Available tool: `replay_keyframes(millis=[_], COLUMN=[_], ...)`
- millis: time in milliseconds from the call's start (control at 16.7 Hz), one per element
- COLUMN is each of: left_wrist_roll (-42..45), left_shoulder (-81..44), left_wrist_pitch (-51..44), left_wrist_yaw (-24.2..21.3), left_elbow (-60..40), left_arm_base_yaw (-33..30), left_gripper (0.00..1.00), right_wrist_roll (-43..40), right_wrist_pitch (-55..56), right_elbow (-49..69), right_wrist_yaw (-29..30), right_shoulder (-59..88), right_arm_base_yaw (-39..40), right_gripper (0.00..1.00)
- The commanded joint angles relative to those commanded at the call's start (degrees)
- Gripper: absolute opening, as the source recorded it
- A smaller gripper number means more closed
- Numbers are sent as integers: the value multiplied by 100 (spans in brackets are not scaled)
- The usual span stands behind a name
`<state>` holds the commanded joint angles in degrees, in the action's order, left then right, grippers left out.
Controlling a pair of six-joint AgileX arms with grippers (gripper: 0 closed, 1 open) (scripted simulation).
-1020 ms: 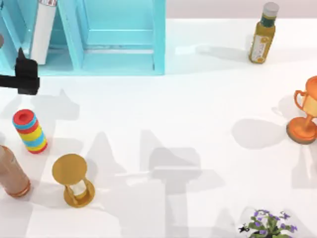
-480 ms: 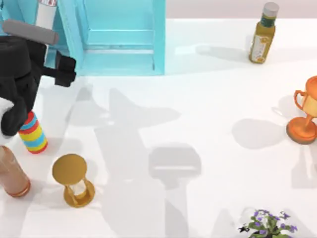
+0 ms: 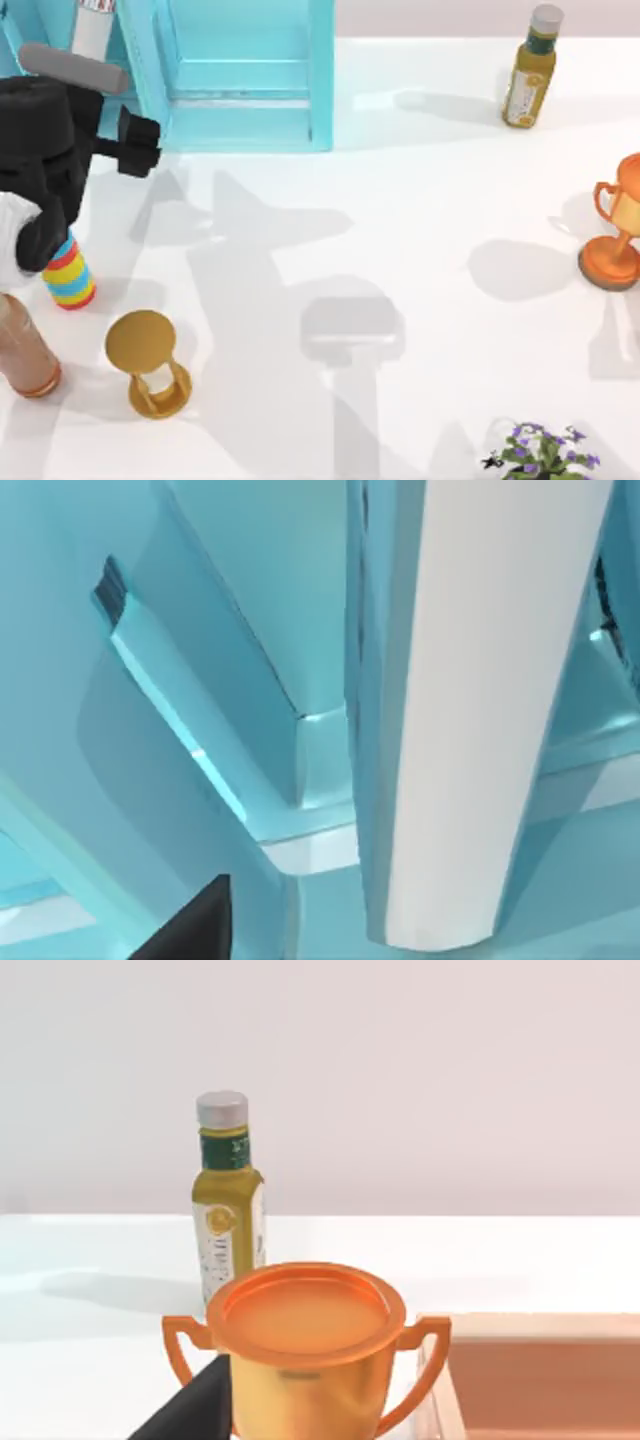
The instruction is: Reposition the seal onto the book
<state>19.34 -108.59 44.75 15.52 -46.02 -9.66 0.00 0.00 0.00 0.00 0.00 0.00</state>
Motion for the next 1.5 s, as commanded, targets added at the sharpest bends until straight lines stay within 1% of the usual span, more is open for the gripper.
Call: replay_keyframes(millis=[120,240,720,840,1080,1500], left_wrist_roll=[6,23,102,109,109,109], left_shoulder=[-59,-293,-1825,-1960,-1964,-1964], left_wrist_pitch=[-15,-66,-359,-394,-395,-395], left_wrist_yaw=[-13,-52,-329,-357,-357,-357], left_elbow=[-90,-409,-2231,-2398,-2403,-2403], left_arm_base_yaw=[-1,19,293,320,320,320], left_gripper=[100,100,100,100,100,47], right_wrist_roll=[0,0,0,0,0,0], right_wrist_pitch=[0,0,0,0,0,0], right_elbow=[0,0,0,0,0,0], right_wrist_yaw=[0,0,0,0,0,0], right_shoulder=[0,0,0,0,0,0], right_arm_base_yaw=[0,0,0,0,0,0], right_gripper=[100,100,100,100,100,100])
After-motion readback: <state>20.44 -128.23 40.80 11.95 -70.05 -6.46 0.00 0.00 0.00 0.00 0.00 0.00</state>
